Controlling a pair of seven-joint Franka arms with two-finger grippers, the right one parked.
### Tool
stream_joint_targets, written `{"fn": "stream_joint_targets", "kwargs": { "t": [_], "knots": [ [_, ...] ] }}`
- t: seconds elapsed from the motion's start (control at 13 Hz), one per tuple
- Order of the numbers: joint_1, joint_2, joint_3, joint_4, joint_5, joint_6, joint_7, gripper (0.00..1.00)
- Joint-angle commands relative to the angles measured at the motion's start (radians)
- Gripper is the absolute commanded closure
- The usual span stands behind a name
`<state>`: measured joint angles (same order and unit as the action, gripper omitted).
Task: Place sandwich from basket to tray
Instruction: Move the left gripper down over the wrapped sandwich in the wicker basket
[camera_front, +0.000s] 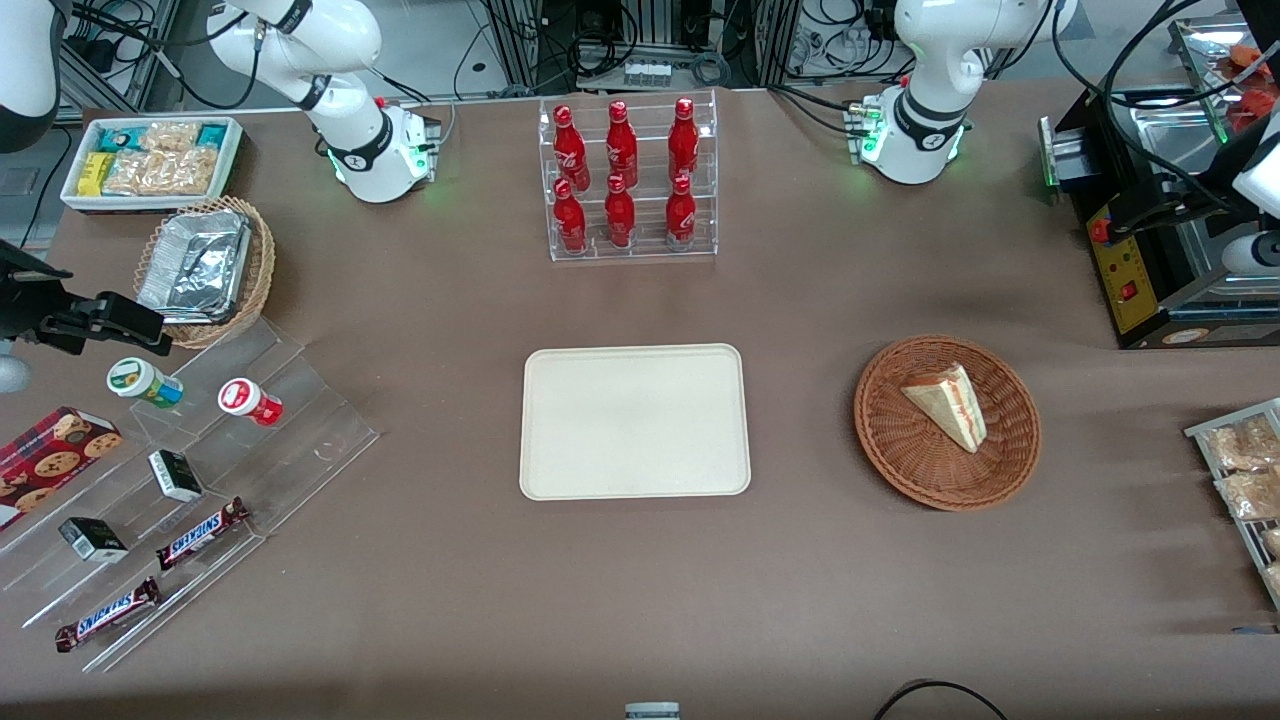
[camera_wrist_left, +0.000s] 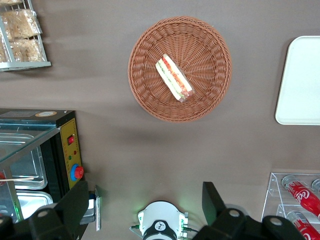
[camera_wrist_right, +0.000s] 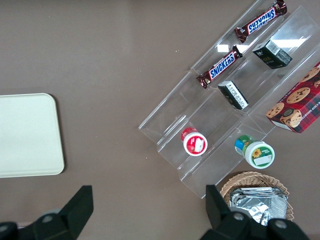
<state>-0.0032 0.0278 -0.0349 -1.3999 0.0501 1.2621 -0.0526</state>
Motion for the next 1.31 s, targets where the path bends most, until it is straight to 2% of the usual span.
{"fn": "stream_joint_targets", "kwargs": {
  "t": [0.0, 0.38, 0.54, 0.77, 0.92, 1.23],
  "knots": [
    [0.002, -0.025, 0.0, -0.025, 0.002, 0.008, -0.004, 0.0],
    [0.002, -0.019, -0.003, -0.045, -0.039, 0.063, -0.004, 0.0],
    [0.002, -0.045, -0.002, -0.161, -0.039, 0.141, -0.001, 0.0],
    [0.005, -0.13, 0.001, -0.423, -0.036, 0.391, -0.041, 0.0],
    [0.005, -0.138, -0.002, -0.543, -0.036, 0.543, -0.137, 0.0],
    [0.003, -0.14, -0.003, -0.746, -0.036, 0.827, -0.194, 0.0]
  ]
}}
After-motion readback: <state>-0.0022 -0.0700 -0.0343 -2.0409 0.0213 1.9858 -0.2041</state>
